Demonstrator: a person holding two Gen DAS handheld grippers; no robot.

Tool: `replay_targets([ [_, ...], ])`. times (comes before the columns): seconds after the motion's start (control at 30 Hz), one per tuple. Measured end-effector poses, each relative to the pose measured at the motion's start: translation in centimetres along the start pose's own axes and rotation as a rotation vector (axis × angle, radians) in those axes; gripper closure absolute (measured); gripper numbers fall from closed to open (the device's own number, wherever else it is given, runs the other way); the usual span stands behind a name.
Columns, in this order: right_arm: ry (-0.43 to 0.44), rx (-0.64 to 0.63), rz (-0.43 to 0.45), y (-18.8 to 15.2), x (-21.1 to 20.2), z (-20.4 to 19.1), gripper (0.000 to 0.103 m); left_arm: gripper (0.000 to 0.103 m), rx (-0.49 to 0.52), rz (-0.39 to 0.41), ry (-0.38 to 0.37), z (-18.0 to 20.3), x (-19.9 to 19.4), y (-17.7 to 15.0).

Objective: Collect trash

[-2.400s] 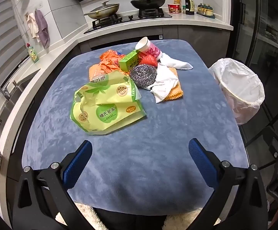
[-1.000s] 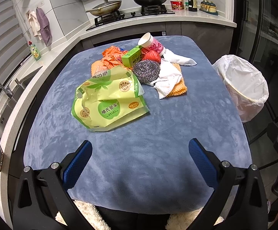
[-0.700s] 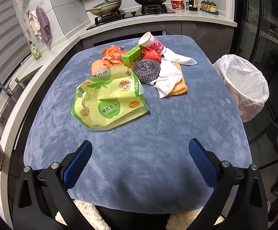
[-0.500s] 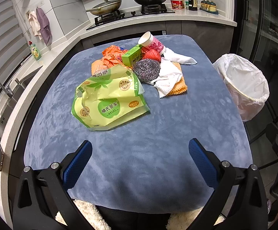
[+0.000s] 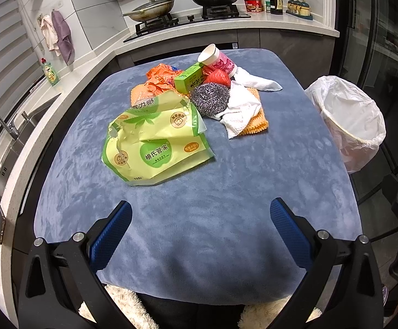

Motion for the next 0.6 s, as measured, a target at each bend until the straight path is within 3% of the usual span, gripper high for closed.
replay_targets([
  [0.6, -0.004, 0.014, -0.001, -0.31, 0.07, 0.83, 0.007, 0.007, 0.013, -0.004, 0.002, 0.59, 0.07, 0.15],
])
Point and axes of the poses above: each gripper's, at about its wrist camera, not at the fingertips, and x roughly the way its jaws point, z to its right, y to its top, the point moved 9 cm from there along x, roughly the way its jaws point, and after that the axes turned 14 degrees about -y, right-handed, at the moved point
